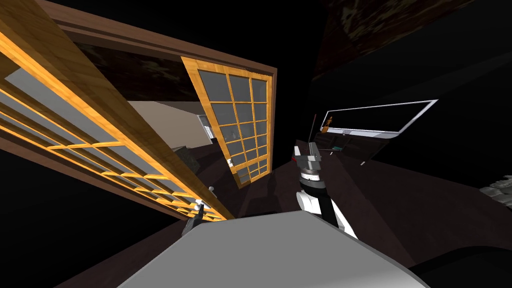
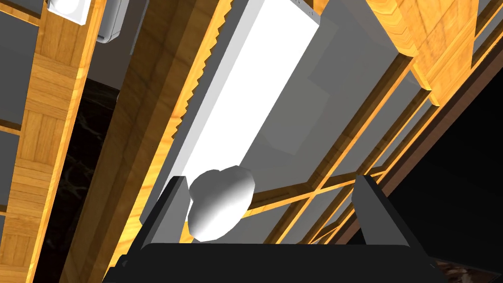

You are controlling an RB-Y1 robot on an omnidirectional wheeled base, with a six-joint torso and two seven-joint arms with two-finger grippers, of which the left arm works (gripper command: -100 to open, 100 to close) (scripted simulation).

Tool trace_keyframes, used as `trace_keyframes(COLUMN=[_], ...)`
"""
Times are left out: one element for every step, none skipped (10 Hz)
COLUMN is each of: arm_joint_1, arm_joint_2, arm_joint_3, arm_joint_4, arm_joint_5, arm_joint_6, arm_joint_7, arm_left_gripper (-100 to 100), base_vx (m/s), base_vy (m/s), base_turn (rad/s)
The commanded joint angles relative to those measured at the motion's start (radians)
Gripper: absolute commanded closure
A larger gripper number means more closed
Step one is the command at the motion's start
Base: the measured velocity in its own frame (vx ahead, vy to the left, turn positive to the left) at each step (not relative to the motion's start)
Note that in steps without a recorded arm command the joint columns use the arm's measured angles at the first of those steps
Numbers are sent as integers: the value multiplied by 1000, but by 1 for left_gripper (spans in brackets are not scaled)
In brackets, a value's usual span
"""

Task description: Pull the door open

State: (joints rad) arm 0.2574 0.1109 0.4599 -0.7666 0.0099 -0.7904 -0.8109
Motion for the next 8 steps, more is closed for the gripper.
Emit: trace_keyframes(arm_joint_1=[3, 3, 3, 6, 6, 7, 8, 9], arm_joint_2=[15, 15, 15, 21, 21, 23, 26, 28], arm_joint_3=[11, 11, 11, 5, 5, 1, -3, -7], arm_joint_4=[25, 25, 25, 27, 27, 28, 28, 29], arm_joint_5=[22, 22, 22, 37, 37, 45, 53, 61], arm_joint_6=[3, 3, 3, 1, 1, 1, 0, -1], arm_joint_7=[38, 38, 38, 78, 78, 100, 122, 144], arm_left_gripper=[100, 100, 100, 100, 100, 100, 100, 100], base_vx=[-38, -26, -2, -34, -33, -23, -31, -37], base_vy=[-3, 6, 6, -7, -5, 1, 8, 3], base_turn=[-45, -13, 4, -42, -29, -22, -30, -46])
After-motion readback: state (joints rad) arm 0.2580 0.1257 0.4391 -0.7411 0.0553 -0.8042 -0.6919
